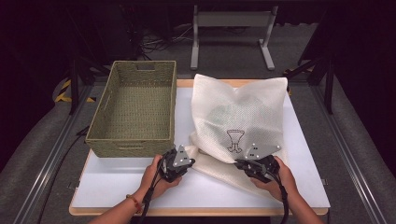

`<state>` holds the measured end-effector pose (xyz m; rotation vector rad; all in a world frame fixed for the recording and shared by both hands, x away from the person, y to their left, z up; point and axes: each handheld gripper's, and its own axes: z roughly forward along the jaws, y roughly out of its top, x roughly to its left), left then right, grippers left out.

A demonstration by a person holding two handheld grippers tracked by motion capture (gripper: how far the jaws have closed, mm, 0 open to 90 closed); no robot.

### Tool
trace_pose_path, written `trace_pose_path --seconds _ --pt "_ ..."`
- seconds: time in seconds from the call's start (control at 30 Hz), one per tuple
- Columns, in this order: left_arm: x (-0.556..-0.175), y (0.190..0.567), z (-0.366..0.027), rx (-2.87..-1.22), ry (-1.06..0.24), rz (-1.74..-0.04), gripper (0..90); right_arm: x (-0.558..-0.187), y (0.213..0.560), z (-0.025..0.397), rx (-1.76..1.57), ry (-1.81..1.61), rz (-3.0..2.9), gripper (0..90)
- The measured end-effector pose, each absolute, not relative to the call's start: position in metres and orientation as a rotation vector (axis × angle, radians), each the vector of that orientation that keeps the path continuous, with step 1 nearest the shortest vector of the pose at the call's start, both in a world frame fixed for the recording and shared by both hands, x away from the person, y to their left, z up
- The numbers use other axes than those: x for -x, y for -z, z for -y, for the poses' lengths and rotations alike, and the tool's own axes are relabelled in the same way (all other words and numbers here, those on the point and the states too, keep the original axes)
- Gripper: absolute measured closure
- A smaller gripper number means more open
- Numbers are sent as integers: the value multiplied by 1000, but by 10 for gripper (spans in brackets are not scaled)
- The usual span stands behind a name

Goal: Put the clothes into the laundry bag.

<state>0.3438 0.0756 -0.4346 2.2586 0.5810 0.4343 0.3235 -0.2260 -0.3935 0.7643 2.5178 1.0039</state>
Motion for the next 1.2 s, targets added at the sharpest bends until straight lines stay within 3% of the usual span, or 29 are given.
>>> trace_pose_path --seconds 0.03,0.1,0.17,0.37,0.47,0.6,0.7,0.87,1.2 --pt "-343 434 -78 -2243 -443 -587 728 -323 393 226 -763 -1002 -2516 857" --pt "-344 434 -82 -2222 -448 -619 678 -323 393 225 -758 -984 -2520 857" --pt "-348 438 -87 -2204 -375 -701 535 -323 392 226 -769 -990 -2525 857" --pt "-362 450 -79 -2179 -156 -770 311 -323 395 228 -777 -987 -2538 838" --pt "-363 449 -68 -2189 -178 -734 370 -322 395 226 -756 -984 -2540 820" --pt "-362 450 -64 -2217 -207 -682 678 -321 395 225 -745 -989 -2544 800" --pt "-357 447 -65 -2254 -247 -606 822 -321 395 227 -743 -1005 -2550 747" --pt "-354 445 -69 -2287 -281 -561 854 -319 392 226 -724 -1003 -2544 690" --pt "-348 442 -84 -2301 -334 -544 818 -312 377 231 -687 -1023 -2477 574"
